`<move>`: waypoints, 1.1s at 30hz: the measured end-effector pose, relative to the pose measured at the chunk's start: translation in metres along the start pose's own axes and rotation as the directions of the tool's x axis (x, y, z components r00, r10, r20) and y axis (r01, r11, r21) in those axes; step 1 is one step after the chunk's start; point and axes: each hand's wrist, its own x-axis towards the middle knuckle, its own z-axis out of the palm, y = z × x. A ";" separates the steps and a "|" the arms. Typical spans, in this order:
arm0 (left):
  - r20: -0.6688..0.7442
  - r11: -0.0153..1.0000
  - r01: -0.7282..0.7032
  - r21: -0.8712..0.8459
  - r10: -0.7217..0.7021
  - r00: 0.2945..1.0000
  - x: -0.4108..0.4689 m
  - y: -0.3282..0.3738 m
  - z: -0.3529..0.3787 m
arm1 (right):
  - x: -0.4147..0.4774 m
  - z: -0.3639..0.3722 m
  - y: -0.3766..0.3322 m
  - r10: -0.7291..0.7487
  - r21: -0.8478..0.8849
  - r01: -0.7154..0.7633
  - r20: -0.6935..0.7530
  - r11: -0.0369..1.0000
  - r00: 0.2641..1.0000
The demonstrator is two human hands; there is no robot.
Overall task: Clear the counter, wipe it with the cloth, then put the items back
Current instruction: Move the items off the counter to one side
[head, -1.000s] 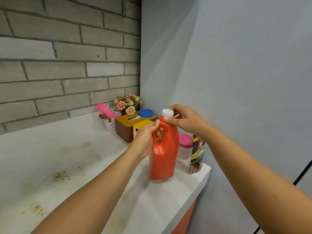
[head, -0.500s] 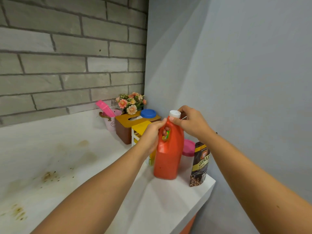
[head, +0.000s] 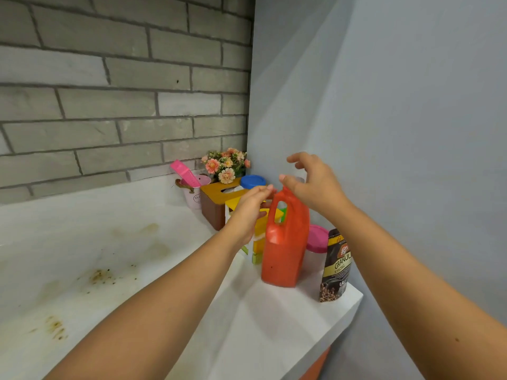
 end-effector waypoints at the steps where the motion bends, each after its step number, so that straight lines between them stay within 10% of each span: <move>1: -0.029 1.000 -0.004 0.008 0.005 1.000 -0.002 0.003 -0.004 | 0.000 0.001 -0.006 -0.043 0.002 0.043 -0.044 0.999 0.998; 15: -0.426 0.996 -0.093 0.005 0.087 0.900 -0.088 0.050 -0.139 | -0.029 0.080 -0.136 -0.379 0.224 0.355 0.075 0.908 0.922; 33: -0.805 0.988 -0.061 0.139 0.149 0.575 -0.353 0.135 -0.394 | -0.156 0.205 -0.424 -0.608 0.591 0.382 0.243 0.710 0.756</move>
